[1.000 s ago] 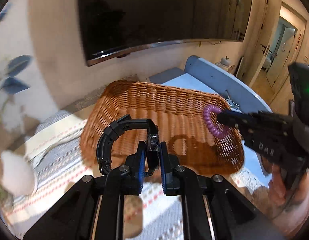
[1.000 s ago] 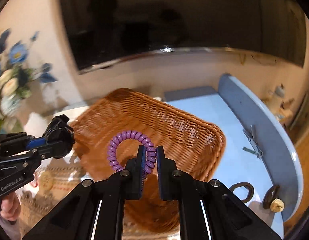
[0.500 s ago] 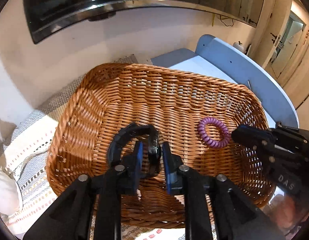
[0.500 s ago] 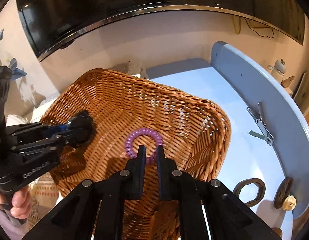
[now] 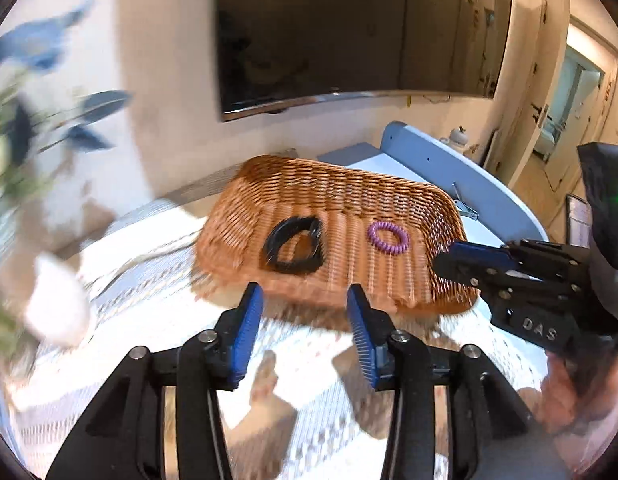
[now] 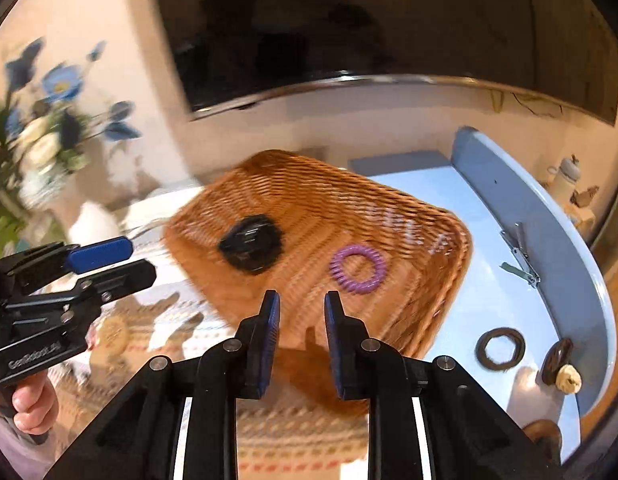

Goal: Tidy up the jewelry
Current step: 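Carry the watch and hair tie into the wicker basket and open both tools, then withdraw both tools from the basket back over the tablecloth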

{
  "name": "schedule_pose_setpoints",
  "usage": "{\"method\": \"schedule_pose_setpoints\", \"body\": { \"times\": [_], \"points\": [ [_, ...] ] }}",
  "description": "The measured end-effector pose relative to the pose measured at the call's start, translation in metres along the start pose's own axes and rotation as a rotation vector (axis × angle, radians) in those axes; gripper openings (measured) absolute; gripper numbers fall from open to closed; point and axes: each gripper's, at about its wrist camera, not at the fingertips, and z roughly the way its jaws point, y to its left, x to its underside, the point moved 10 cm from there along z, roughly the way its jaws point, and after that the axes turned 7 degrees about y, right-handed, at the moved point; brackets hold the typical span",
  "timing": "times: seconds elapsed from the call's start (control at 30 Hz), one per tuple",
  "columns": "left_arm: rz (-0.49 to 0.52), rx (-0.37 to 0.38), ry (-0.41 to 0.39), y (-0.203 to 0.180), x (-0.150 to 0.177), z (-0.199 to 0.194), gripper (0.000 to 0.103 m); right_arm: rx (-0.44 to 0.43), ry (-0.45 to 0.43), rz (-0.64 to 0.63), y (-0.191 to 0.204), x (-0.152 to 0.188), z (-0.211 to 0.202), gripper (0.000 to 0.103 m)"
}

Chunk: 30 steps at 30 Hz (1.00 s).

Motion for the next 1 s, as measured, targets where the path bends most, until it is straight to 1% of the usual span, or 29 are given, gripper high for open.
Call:
{"method": "schedule_pose_setpoints", "body": {
  "times": [0.03,0.07,0.1,0.13,0.17,0.2,0.27,0.33,0.37,0.43,0.53,0.63,0.73,0.8,0.87,0.93,1.0],
  "points": [
    [-0.019,-0.014,-0.033,0.006,0.012,-0.018,0.047,-0.009,-0.003,-0.012,0.009,0.004,-0.004,0.027],
    [-0.035,-0.026,-0.052,0.012,0.021,-0.029,0.049,-0.023,-0.006,-0.028,0.019,0.010,-0.007,0.032],
    [-0.056,-0.040,-0.069,0.019,0.034,-0.043,0.053,-0.033,-0.007,-0.042,0.029,0.015,-0.010,0.040],
    [-0.074,-0.047,-0.077,0.023,0.044,-0.052,0.055,-0.043,-0.008,-0.056,0.039,0.022,-0.012,0.044],
    [-0.102,-0.050,-0.088,0.030,0.058,-0.064,0.062,-0.058,-0.010,-0.071,0.051,0.030,-0.014,0.048],
    [-0.132,-0.055,-0.096,0.037,0.072,-0.074,0.072,-0.076,-0.009,-0.088,0.063,0.039,-0.013,0.050],
    [-0.177,-0.078,-0.117,0.051,0.096,-0.090,0.081,-0.097,0.005,-0.115,0.082,0.054,-0.008,0.050],
    [-0.215,-0.129,-0.134,0.068,0.127,-0.104,0.082,-0.106,0.023,-0.151,0.103,0.072,0.000,0.051],
    [-0.229,-0.145,-0.130,0.075,0.137,-0.106,0.082,-0.099,0.025,-0.167,0.110,0.079,0.004,0.051],
    [-0.282,-0.183,-0.110,0.095,0.172,-0.109,0.082,-0.079,0.024,-0.193,0.122,0.091,0.014,0.051],
    [-0.364,-0.232,-0.077,0.122,0.215,-0.103,0.082,-0.060,0.001,-0.215,0.130,0.103,0.026,0.051],
    [-0.439,-0.295,-0.037,0.148,0.252,-0.094,0.082,-0.008,-0.027,-0.251,0.133,0.108,0.034,0.051],
    [-0.509,-0.314,-0.028,0.169,0.276,-0.088,0.082,-0.017,-0.018,-0.251,0.131,0.112,0.041,0.051],
    [-0.542,-0.317,-0.025,0.176,0.282,-0.085,0.082,0.004,-0.014,-0.244,0.127,0.112,0.044,0.051],
    [-0.580,-0.310,-0.012,0.184,0.292,-0.080,0.082,0.004,-0.022,-0.241,0.126,0.111,0.043,0.051],
    [-0.594,-0.290,-0.007,0.186,0.293,-0.078,0.082,0.008,-0.029,-0.237,0.125,0.111,0.043,0.051],
    [-0.605,-0.286,-0.004,0.189,0.292,-0.077,0.082,0.018,-0.033,-0.232,0.124,0.111,0.043,0.051]
  ]
}}
